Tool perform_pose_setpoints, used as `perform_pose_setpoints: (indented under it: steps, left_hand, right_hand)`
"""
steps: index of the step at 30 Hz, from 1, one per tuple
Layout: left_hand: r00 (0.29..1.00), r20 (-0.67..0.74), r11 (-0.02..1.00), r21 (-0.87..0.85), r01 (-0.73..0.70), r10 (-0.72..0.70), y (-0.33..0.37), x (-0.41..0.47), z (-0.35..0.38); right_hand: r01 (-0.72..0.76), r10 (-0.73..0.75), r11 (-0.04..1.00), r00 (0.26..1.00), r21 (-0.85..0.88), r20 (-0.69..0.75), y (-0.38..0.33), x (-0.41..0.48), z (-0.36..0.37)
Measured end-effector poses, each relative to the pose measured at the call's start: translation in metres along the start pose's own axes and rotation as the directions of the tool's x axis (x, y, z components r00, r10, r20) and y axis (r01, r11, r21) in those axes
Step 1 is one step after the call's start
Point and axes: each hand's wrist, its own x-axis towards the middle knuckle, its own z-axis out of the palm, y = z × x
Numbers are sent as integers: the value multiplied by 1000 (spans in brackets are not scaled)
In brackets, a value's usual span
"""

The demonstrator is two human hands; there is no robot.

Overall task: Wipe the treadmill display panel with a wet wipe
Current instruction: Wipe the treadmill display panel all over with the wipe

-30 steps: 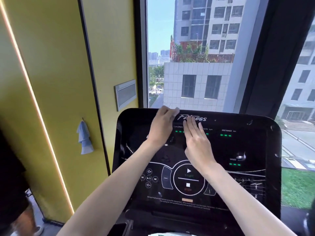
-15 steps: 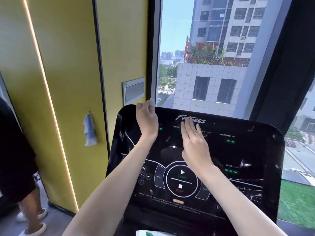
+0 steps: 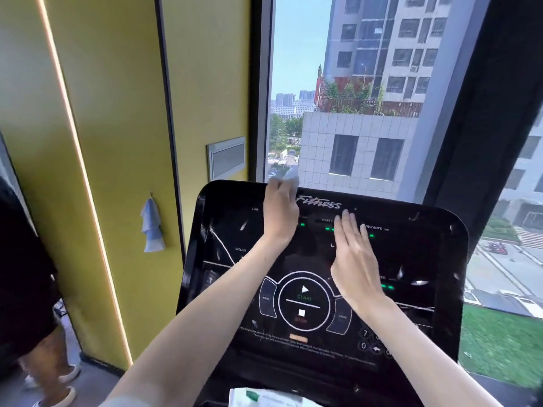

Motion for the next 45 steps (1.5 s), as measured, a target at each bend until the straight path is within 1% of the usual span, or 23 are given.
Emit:
perform_pose_setpoints:
  steps: [2,4,6,8,9,11,13,15,17,19,20,22,24,26,29,31,33,37,38,40,42,43,45]
  left_hand:
    - [968,181,984,-59,-166,174,9,-5,7]
    - [965,193,982,-111,-156,175,6,3,0]
    - [998,66,990,-142,17,-8,-8,13,-12]
    - [973,-97,972,-131,196,-209,-19,17,-16]
    - [968,-126,971,-133,200,-217,-18,15,-14]
    - [1000,2,990,-140,5,-5,-4,4,-1]
    - [938,215,957,-159,-242,273,7,-8,11]
    - [909,214,931,-155,-330,357,4,-5,12]
    - [983,66,969,-195,-153,169,-6,5,5]
    - [995,-72,972,-228,57,-75,-14,9,3]
    - [991,-98,977,-202,72,-93,-12,9,5]
    - [994,10,990,-93,-108,110,4,3,13]
    - [903,249,935,-31,-354,350,17,-4,18]
    - [846,347,906,-25,-423,405,14,3,16]
    - [986,106,992,-18,-126,127,-1,14,8]
    - [991,-59,991,-76,111,-116,5,8,10]
    - [996,-40,995,-67,72,-75,29,-8,21]
    - [950,189,969,-70,-239,248,53,-31,38]
    - [964,152,975,-78,-206,216,51,-27,36]
    - [999,-47,994,-108,6,-11,40,-17,29]
    - [943,-212,961,-164,224,-256,33,-16,27]
    - [937,-213,956,-155,248,-277,36,-19,29]
    - [991,-69,990,-83,110,-116,52,-29,41]
  right_hand:
    - [-16,17,999,1000,-32,8,1,-1,-1]
    - [-3,5,998,999,-67,35,2,-1,-2]
    - [3,1,996,999,-85,48,2,0,-4]
    - [7,-1,995,998,-98,58,2,0,-4]
    - [12,-5,994,998,-112,66,1,1,-4]
    - [18,-6,990,997,-143,78,1,0,-3]
    - [19,-7,987,997,-157,80,1,1,-2]
    - [23,-10,988,996,-155,83,2,1,-2]
    - [26,-12,989,996,-146,91,2,1,-2]
    - [25,-11,989,996,-144,94,2,0,-2]
    - [27,-14,988,996,-154,88,1,0,-3]
    - [39,-23,981,996,-189,84,1,1,-2]
    - [55,-37,976,995,-209,90,4,1,-3]
    - [85,-65,977,992,-193,107,8,1,-5]
    - [105,-86,983,988,-153,125,15,1,-7]
    - [119,-104,987,986,-112,133,17,1,-10]
    - [166,-158,985,979,-54,128,24,1,-15]
    - [175,-168,982,981,-66,95,53,-14,-36]
    - [162,-155,983,985,-85,78,61,-18,-39]
    - [145,-140,986,988,-85,59,72,-22,-40]
    - [141,-138,987,990,-77,42,75,-21,-35]
    - [145,-142,986,989,-86,38,75,-20,-31]
    - [159,-155,981,987,-108,47,74,-21,-24]
